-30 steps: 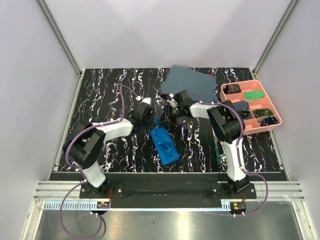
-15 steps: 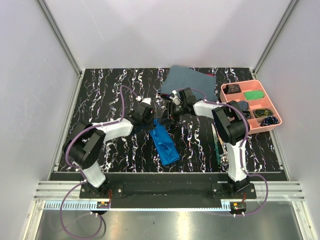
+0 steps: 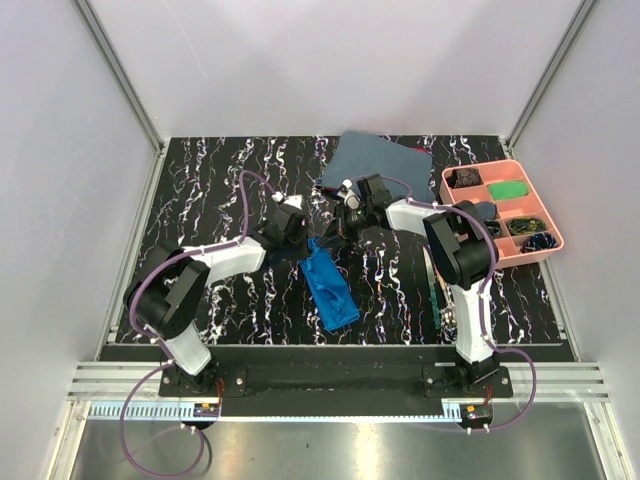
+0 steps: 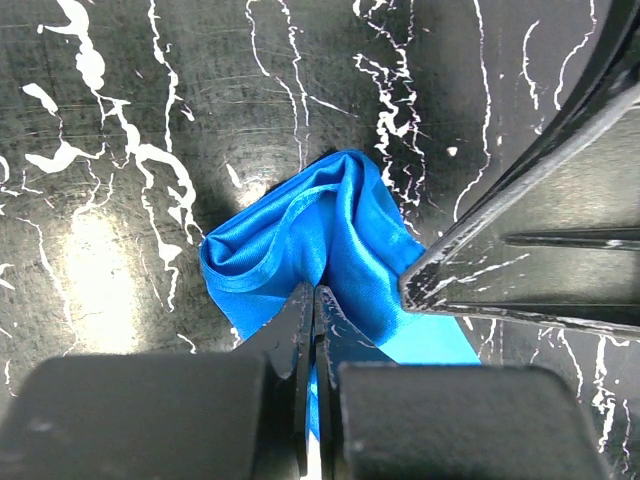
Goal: Fold the napkin into a case and place the utensils inside
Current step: Stuff the top corner of the smaller-rectangle-folded napkin at the center of the board.
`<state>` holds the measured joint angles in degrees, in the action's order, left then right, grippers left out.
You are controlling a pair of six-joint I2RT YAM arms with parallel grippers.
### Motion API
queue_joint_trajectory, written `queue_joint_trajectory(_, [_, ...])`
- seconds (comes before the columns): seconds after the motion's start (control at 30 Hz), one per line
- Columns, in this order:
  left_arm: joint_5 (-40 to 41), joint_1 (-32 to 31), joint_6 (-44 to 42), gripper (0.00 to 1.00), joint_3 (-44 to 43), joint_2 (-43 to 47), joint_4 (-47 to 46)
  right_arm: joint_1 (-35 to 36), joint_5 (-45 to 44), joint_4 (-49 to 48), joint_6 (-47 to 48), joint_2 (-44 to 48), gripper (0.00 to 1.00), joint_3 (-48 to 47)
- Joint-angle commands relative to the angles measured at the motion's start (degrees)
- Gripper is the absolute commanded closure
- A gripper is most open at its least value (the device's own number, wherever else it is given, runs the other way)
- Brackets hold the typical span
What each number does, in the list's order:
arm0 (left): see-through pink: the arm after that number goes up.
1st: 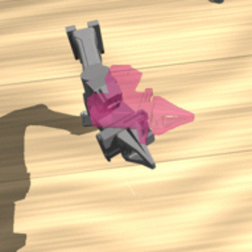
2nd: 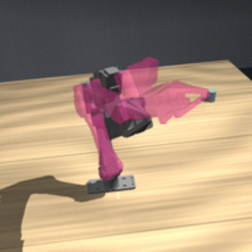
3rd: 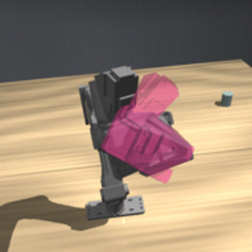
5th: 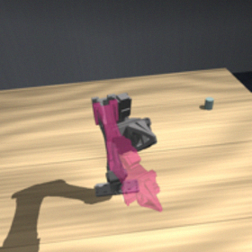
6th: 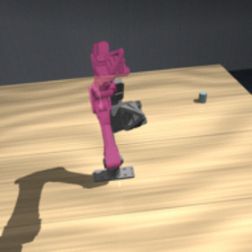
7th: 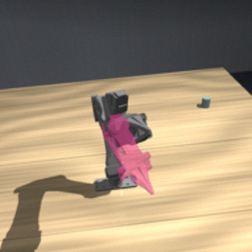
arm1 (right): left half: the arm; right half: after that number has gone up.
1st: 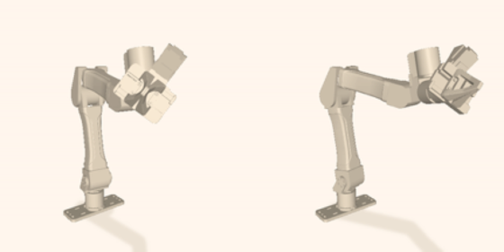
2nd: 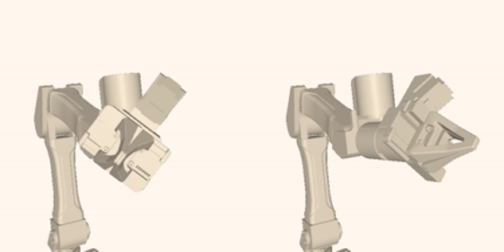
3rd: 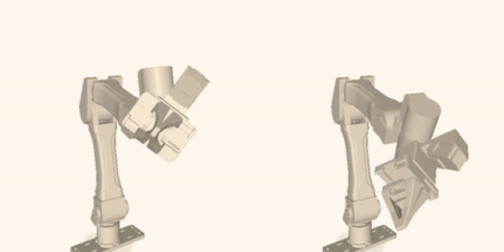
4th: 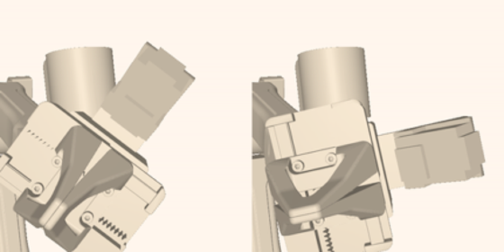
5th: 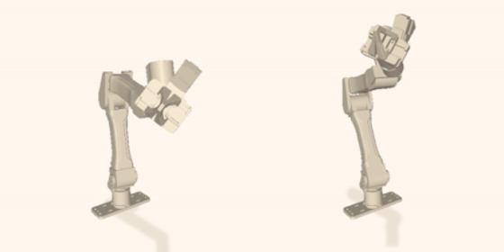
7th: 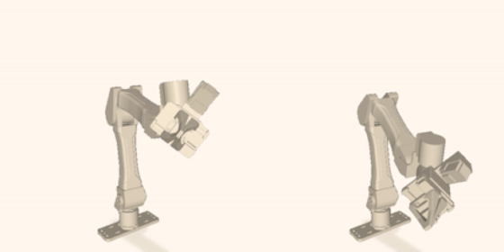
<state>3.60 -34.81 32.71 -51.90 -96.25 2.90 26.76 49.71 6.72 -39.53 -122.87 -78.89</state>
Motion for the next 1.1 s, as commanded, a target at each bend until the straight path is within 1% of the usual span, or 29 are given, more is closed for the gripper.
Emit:
queue_joint_trajectory(0.0, [-1.4,0.3,0.1,1.00,-1.7,2.8,-2.6,0.7,3.1,-2.8,-1.3,-1.6,0.93,-1.0])
queue_joint_trajectory(0.03, [-1.3,0.3,0.1,1.00,-1.9,2.7,-2.5,0.9,3.3,-3.0,-1.4,-1.9,0.95,-0.7])
queue_joint_trajectory(0.1, [-1.4,0.3,0.1,1.00,-2.0,2.7,-2.5,1.0,3.2,-3.3,-1.5,-1.9,0.95,-0.6])
queue_joint_trajectory(0.2, [-1.7,0.3,0.3,1.00,-1.6,2.9,-2.7,1.4,2.7,-3.6,-1.7,-2.1,0.98,-0.6])
queue_joint_trajectory(0.27, [-1.7,0.3,0.7,1.00,-0.5,3.8,-4.6,2.1,2.3,-3.6,-2.0,-2.5,0.99,-0.8])
queue_joint_trajectory(0.4, [-3.2,0.4,1.6,1.00,2.1,5.2,-10.5,3.2,2.6,-6.1,-4.5,-4.3,1.00,-1.0])
queue_joint_trajectory(0.47, [-5.5,0.4,2.3,1.00,2.8,5.2,-11.7,4.3,2.2,-6.1,-4.9,-5.2,1.00,-1.6])
queue_joint_trajectory(0.53, [-5.7,0.4,3.7,1.00,4.1,5.6,-12.3,4.8,1.1,-6.2,-5.3,-5.8,1.00,-1.5])
queue_joint_trajectory(0.57, [-5.4,0.4,3.9,1.00,4.7,5.8,-13.2,4.8,0.7,-10.5,-6.0,-5.9,1.00,-1.2])
queue_joint_trajectory(0.63, [-5.6,0.4,4.6,1.00,5.2,5.6,-13.4,4.7,1.1,-15.5,-10.1,-7.1,1.00,0.0])
queue_joint_trajectory(0.7, [-6.0,1.1,6.1,1.00,5.4,5.1,-12.6,5.2,2.3,-17.4,-12.0,-8.6,1.00,-1.3])
queue_joint_trajectory(0.77, [-6.9,1.8,6.0,1.00,7.0,5.6,-14.5,5.7,2.1,-18.6,-12.9,-8.7,1.00,-0.4])
queue_joint_trajectory(0.83, [-8.2,1.9,4.8,1.00,6.9,5.7,-13.5,5.1,2.1,-12.6,-7.2,-8.4,0.97,-2.9])
queue_joint_trajectory(0.87, [-8.6,2.3,4.6,1.00,7.2,5.8,-13.9,5.4,0.2,-7.0,-5.1,-8.4,0.97,-4.0])
queue_joint_trajectory(0.9, [-10.7,2.6,4.8,1.00,7.6,5.8,-14.8,5.8,-0.2,-3.5,-0.8,-8.5,0.98,-6.6])
queue_joint_trajectory(0.93, [-12.1,3.0,5.7,1.00,8.0,5.6,-15.8,6.2,-0.6,-1.6,0.7,-8.5,0.97,-7.2])
queue_joint_trajectory(1.07, [-14.2,3.6,6.4,1.00,6.2,5.7,-13.5,6.3,-2.2,-2.2,2.3,-7.6,0.98,-5.5])
